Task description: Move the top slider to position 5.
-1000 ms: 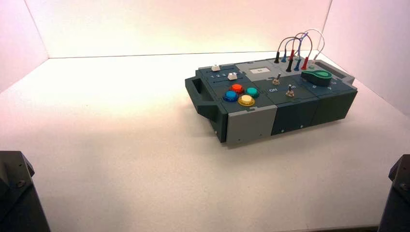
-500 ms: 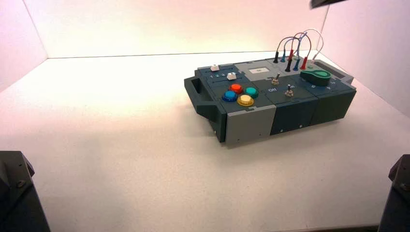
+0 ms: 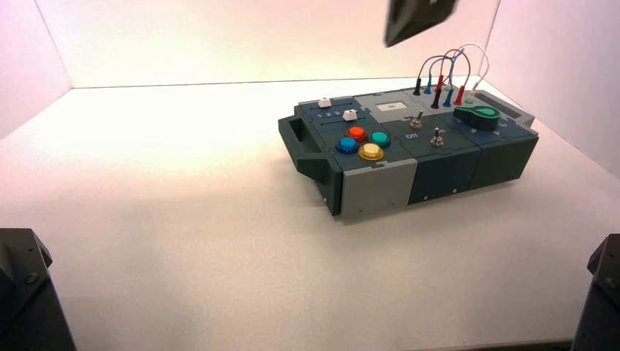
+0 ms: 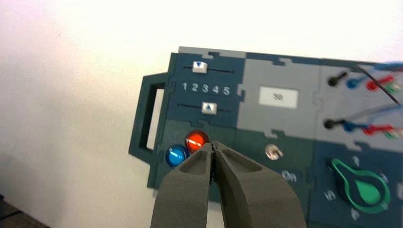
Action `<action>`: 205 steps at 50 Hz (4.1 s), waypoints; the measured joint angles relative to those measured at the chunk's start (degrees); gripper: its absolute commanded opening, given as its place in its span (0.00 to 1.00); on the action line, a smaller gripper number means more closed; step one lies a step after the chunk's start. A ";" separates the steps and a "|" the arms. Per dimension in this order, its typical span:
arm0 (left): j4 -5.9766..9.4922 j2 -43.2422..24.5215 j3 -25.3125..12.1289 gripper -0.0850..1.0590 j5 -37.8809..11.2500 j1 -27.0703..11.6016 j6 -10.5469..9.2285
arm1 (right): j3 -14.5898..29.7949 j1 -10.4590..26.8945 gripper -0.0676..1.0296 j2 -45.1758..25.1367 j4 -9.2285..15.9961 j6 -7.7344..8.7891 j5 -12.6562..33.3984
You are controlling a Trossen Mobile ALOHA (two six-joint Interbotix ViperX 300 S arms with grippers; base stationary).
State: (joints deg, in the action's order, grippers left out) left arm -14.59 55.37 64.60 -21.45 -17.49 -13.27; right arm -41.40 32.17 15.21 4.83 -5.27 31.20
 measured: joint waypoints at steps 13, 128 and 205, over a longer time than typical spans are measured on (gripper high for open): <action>0.00 0.00 0.00 0.05 -0.09 0.00 0.00 | 6.94 1.76 0.04 -9.32 0.26 0.09 0.00; 0.00 0.26 0.00 0.05 0.26 -0.09 0.00 | 23.38 1.49 0.04 -33.84 0.79 0.09 0.88; 0.00 0.26 0.00 0.05 0.35 0.00 0.00 | 23.73 -3.25 0.04 -35.42 0.35 0.00 0.53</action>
State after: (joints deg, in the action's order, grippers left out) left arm -14.59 55.63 64.60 -21.09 -17.49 -13.27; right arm -17.67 28.92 -20.21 5.19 -5.27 31.73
